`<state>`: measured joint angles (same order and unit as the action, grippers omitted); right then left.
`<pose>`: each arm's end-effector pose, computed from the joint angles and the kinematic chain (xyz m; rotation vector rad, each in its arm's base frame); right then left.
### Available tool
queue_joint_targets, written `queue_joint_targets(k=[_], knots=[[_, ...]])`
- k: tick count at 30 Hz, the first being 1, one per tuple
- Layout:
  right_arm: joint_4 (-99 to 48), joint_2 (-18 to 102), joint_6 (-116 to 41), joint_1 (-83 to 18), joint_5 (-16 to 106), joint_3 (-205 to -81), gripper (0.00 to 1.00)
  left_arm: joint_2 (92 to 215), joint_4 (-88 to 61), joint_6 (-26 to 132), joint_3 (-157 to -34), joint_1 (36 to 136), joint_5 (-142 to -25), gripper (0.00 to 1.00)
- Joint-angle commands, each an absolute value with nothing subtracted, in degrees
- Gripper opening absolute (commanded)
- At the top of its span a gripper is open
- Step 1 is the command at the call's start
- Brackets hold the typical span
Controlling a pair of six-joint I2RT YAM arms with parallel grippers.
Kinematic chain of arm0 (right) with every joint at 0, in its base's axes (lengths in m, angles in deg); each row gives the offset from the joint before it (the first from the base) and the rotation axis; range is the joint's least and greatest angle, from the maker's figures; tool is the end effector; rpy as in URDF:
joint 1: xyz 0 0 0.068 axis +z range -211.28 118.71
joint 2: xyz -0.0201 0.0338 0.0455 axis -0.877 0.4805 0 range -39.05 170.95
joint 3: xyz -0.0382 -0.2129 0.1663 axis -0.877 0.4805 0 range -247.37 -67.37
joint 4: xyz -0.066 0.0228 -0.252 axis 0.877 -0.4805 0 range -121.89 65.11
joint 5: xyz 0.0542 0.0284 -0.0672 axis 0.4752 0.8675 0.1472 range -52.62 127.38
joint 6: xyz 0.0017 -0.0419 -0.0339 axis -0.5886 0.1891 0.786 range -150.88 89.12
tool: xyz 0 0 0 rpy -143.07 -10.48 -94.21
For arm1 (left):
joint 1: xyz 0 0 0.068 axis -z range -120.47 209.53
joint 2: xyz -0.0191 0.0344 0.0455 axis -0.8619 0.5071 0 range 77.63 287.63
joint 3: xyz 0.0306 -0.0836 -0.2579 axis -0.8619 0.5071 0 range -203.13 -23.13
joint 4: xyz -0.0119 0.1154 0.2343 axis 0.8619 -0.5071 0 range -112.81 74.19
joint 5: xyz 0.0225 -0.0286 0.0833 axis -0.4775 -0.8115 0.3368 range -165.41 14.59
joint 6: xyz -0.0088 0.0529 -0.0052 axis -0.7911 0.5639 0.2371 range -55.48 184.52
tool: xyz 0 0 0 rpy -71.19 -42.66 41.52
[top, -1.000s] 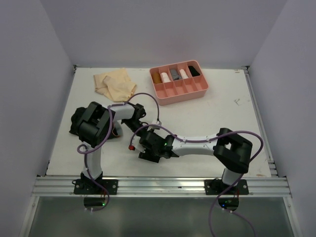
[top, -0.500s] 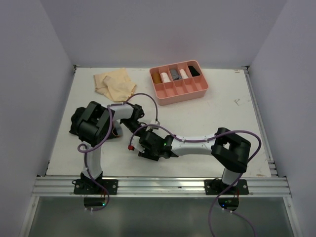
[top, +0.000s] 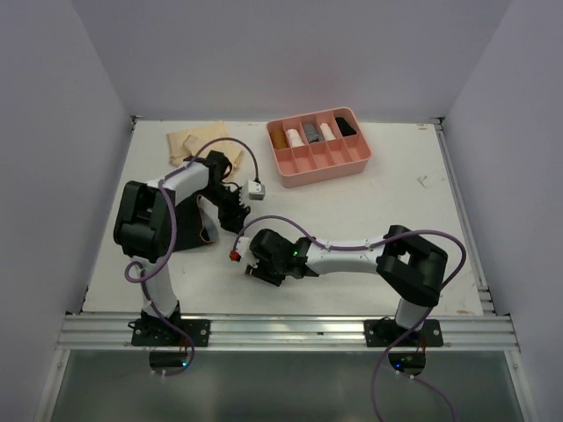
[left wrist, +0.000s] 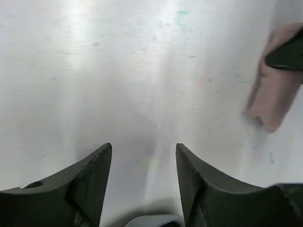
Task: Roll the underwear
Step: Place the rolled underwear into the container
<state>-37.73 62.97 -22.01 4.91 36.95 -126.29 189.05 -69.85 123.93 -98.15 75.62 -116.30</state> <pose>0.1440 0.3257 0.1574 -1.5767 2.0571 0.3722 0.3284 -0.1189 0.1613 1.6679 2.1603 -0.9492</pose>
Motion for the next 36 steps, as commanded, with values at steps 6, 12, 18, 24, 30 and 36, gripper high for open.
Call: queue_joint_targets(k=[6,12,18,24,30,36], knots=[[-44.75,58.61,-29.28,1.48,39.66,-122.66,0.0,178.55,-59.18,120.25,-107.24,66.22,-116.28,0.71],[-47.81,48.76,-32.72,-10.82,42.74,-125.63,0.0,166.94,-48.7,112.25,-105.58,64.62,-118.56,1.0],[-52.92,47.6,-31.58,-24.27,42.92,-135.82,0.0,162.63,-42.36,98.11,-104.08,64.62,-123.66,1.0],[-55.82,52.26,-31.32,-39.2,38.36,-150.48,0.0,161.66,-39.1,86.58,-103.46,64.62,-123.93,1.0],[-59.86,63.24,-24.31,-45.11,25.82,-168.4,0.0,160.25,-38.14,86.05,-101.27,64.62,-120.68,1.0],[-61.89,73.97,-18.49,-45.9,14.19,-179.95,0.0,159.81,-39.1,86.4,-99.34,64.62,-118.92,1.0]])
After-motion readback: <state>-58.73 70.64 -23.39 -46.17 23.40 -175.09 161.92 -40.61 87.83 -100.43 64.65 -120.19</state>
